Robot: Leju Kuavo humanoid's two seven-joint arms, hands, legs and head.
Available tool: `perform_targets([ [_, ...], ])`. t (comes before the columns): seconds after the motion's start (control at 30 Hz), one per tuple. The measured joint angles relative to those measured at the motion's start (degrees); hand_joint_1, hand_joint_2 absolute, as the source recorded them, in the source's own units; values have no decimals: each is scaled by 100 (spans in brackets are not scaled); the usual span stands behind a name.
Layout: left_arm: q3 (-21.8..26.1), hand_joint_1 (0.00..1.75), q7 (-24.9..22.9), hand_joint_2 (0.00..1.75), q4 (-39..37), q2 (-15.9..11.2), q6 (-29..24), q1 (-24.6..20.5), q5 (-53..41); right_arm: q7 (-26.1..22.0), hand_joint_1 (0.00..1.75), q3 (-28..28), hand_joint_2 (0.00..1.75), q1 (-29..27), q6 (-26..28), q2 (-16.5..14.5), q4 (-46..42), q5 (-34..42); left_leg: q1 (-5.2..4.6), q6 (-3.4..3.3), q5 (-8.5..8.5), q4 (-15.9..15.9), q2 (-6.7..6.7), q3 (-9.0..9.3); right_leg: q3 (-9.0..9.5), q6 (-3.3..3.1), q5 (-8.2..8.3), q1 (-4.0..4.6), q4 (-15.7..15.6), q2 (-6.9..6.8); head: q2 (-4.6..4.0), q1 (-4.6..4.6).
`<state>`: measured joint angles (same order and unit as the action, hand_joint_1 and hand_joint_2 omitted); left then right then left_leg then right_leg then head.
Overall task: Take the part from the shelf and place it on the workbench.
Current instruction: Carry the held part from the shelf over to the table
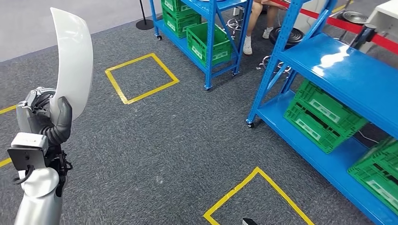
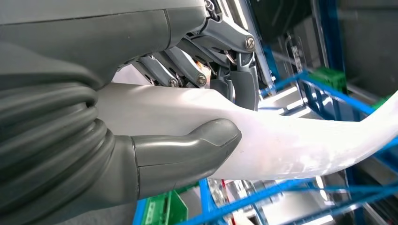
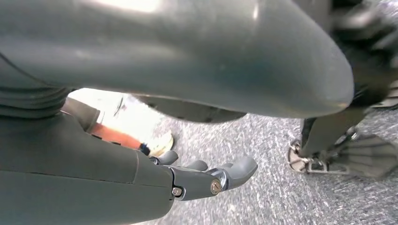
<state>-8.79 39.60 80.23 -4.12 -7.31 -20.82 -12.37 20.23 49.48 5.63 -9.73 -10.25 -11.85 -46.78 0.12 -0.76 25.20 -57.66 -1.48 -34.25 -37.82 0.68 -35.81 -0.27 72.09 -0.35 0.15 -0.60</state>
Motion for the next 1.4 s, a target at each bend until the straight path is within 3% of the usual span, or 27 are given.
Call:
perform_targets([
  [0.03, 7, 175, 4, 175, -1, 11, 21, 18, -1, 5, 0, 0, 0, -14, -1, 0, 0, -2, 2, -1, -4, -8, -80, -10, -145, 6, -64, -3, 273, 16, 0, 0],
  [0.07, 24, 175, 10, 175, -2, 16, 59, 41, -5, 10, 0, 0, 0, -25, -7, 0, 0, -3, 5, 4, -6, -18, -165, -17, -193, 7, -16, -9, 336, 23, 0, 0],
  [0.13, 78, 175, 24, 175, -1, 25, 160, 75, -38, 16, 0, 0, 0, -31, -40, 0, 0, -8, 20, 32, -8, -51, -336, -25, 51, 8, 364, -35, -220, 97, 0, 0],
  [0.2, 135, 175, 34, 175, 0, 44, 262, 80, -105, 11, 0, -1, 0, -30, -90, 0, 0, -29, 25, 92, -3, -101, -496, -56, 406, 10, 650, -72, -980, 345, 0, -1],
  [0.27, 186, 175, 39, 175, 0, 63, 323, 80, -182, 3, 0, -3, 0, -26, -117, -1, 0, -71, 28, 175, -17, -115, -633, -104, 526, -21, 678, -76, -1256, 452, 0, -2],
  [0.33, 238, 175, 38, 175, -2, 71, 343, 87, -229, 27, 0, -7, 0, -1, -124, -5, -1, -113, 48, 260, -52, -94, -740, -148, 543, -102, 708, -65, -1278, 304, 0, -3],
  [0.4, 289, 175, 38, 175, -6, 79, 345, 79, -252, 83, 0, -16, 0, 52, -129, -7, -2, -145, 36, 312, 57, -278, -503, -264, 565, -195, 747, -67, -1318, 162, 0, 26],
  [0.47, 321, 175, 38, 175, -10, 111, 344, 60, -275, 103, 0, -33, 0, 87, -137, -7, -2, -179, 15, 339, 392, -887, -82, -550, 567, -250, 757, -49, -1337, 16, 0, 62],
  [0.53, 334, 175, 36, 175, -13, 155, 345, 65, -288, 104, 0, -51, 0, 91, -142, -1, -2, -213, 27, 359, 669, -1562, 79, -860, 565, -273, 745, -23, -1333, -161, 0, 69],
  [0.57, 343, 175, 33, 175, -14, 171, 345, 72, -290, 110, 0, -60, 0, 93, -143, 2, -2, -227, 33, 362, 673, -1678, 101, -903, 566, -279, 738, -16, -1331, -253, 0, 69],
  [0.6, 355, 175, 29, 175, -14, 180, 345, 76, -291, 115, 0, -71, 0, 96, -145, 3, -2, -241, 37, 359, 578, -1573, 121, -832, 570, -279, 729, -11, -1328, -339, 0, 69],
  [0.63, 371, 175, 25, 175, -11, 186, 345, 76, -292, 116, 0, -82, 0, 99, -150, 3, -2, -254, 36, 349, 411, -1261, 175, -651, 581, -272, 717, -9, -1327, -416, 0, 70],
  [0.7, 407, 175, 16, 175, 2, 198, 344, 75, -293, 117, 0, -104, 0, 101, -162, 4, -2, -282, 10, 299, 146, -482, 452, -219, 612, -235, 679, 13, -1316, -556, 0, 66],
  [0.77, 442, 175, 8, 175, 19, 217, 348, 85, -296, 115, 0, -120, 0, 98, -173, 7, -2, -306, -33, 220, 84, -132, 614, -32, 637, -180, 652, 36, -1311, -678, 0, 62],
  [0.83, 488, 175, 0, 175, 42, 228, 355, 113, -303, 125, 0, -138, 0, 96, -179, 7, -2, -332, -46, 150, 63, -121, 478, -40, 658, -117, 631, 42, -1323, -805, 0, 62],
  [0.87, 513, 175, -2, 175, 56, 234, 359, 129, -307, 131, 0, -149, 0, 99, -179, 5, -2, -348, -34, 120, 46, -101, 401, -39, 662, -80, 598, 30, -1300, -773, 0, 60],
  [0.9, 534, 175, -8, 175, 68, 241, 362, 138, -308, 132, 0, -159, 0, 102, -179, 4, -2, -366, -17, 87, 29, -79, 324, -35, 624, -46, 521, 16, -1197, -636, 0, 55],
  [0.97, 560, 175, -42, 175, 82, 275, 360, 148, -312, 97, 0, -186, 0, 96, -179, 4, -2, -404, 10, 31, 7, -55, 173, -39, 361, 7, 215, -18, -628, -208, 0, 35],
  [1.0, 567, 175, -69, 175, 84, 294, 355, 153, -324, 79, 0, -202, 0, 85, -181, 4, -2, -425, 11, 13, 4, -58, 89, -50, 158, 20, 41, -22, -228, -61, 0, 27],
  [1.07, 575, 175, -135, 175, 84, 323, 340, 176, -370, 86, 0, -236, 0, 65, -195, 5, -2, -476, 9, 3, 4, -74, -93, -65, -128, 33, -83, -27, 288, 19, 0, 21],
  [1.1, 583, 175, -163, 175, 84, 326, 334, 185, -394, 102, 0, -252, 0, 64, -203, 8, -2, -505, 12, 9, 4, -89, -188, -68, -126, 34, 24, -33, 240, 29, 0, 21],
  [1.13, 595, 175, -184, 175, 84, 327, 329, 189, -410, 117, 0, -272, 0, 69, -209, 14, -2, -539, 17, 21, 6, -107, -279, -70, -11, 34, 224, -45, -30, 57, 0, 21],
  [1.2, 620, 175, -204, 175, 75, 328, 310, 172, -417, 123, 0, -314, 0, 87, -212, 31, -2, -611, 26, 73, 15, -156, -447, -89, 338, 38, 569, -84, -804, 279, 0, 22],
  [1.27, 634, 175, -220, 175, 39, 331, 281, 119, -410, 88, 0, -360, 0, 111, -217, 45, -2, -674, 32, 159, 0, -177, -588, -136, 507, 14, 654, -96, -1193, 454, 0, 25],
  [1.33, 648, 175, -229, 175, -20, 327, 251, 78, -400, 71, 0, -392, 0, 140, -234, 54, -2, -707, 52, 255, -46, -141, -716, -183, 520, -66, 666, -73, -1221, 374, 0, 27],
  [1.37, 655, 175, -226, 175, -49, 322, 239, 73, -397, 78, 0, -403, 0, 156, -247, 58, -2, -716, 56, 287, -50, -145, -668, -207, 535, -115, 688, -66, -1244, 302, 0, 25],
  [1.4, 662, 175, -223, 175, -79, 318, 231, 65, -394, 82, 0, -411, 0, 167, -261, 60, -2, -720, 51, 312, -7, -212, -524, -252, 550, -164, 710, -64, -1270, 234, 0, 44],
])
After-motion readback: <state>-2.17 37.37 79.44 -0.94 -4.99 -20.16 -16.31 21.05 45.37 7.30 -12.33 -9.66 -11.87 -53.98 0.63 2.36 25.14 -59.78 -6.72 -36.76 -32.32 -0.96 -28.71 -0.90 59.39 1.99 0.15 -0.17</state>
